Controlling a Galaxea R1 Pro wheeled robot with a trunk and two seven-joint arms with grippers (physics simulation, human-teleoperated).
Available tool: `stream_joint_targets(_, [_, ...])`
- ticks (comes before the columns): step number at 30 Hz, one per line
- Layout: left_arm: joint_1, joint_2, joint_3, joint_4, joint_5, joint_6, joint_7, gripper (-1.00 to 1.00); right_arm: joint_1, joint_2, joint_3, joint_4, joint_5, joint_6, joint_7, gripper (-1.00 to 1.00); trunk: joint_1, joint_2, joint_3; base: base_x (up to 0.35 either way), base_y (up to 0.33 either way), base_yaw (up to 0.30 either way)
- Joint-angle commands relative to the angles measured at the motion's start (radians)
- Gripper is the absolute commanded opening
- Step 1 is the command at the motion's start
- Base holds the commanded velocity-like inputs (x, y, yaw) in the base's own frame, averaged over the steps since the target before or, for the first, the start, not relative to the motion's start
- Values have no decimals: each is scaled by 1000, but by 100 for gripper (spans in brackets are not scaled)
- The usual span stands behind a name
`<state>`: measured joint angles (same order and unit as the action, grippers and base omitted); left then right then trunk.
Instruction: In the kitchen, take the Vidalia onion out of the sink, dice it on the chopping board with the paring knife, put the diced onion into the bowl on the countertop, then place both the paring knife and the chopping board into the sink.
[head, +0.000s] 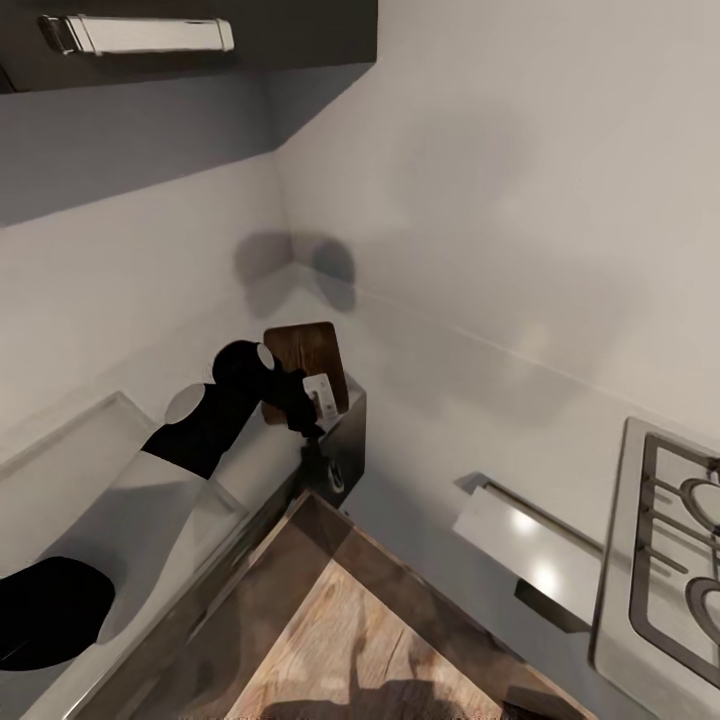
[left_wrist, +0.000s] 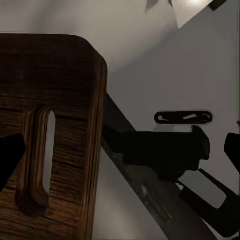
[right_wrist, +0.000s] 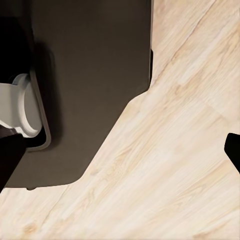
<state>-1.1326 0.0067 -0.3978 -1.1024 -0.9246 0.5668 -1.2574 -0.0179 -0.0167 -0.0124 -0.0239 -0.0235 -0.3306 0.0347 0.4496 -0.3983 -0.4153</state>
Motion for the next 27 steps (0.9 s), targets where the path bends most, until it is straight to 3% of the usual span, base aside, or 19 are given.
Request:
stream_joint_targets(1, [-1,1,-2,-1,-3,10,-5,100,-1,0,-1,1,-3,-4,4,100,0,-2,-3,0,0,0])
stream_joint_targets(25, [2,14,8,-23,10,13,-17,100,-1,-2,-1,2,-3,-4,4,100,0,-2,-42,0,0,0])
stream_joint_targets(26, [2,16,18,-27,10,13,-18,100,-1,-2,-1,2,-3,-4,4,100,0,-2,-44,0,0,0])
stream_joint_targets(27, [2,18,55,-36,11,12,-19,100,-1,-2,-1,2,-3,-4,4,100,0,-2,-46,0,0,0])
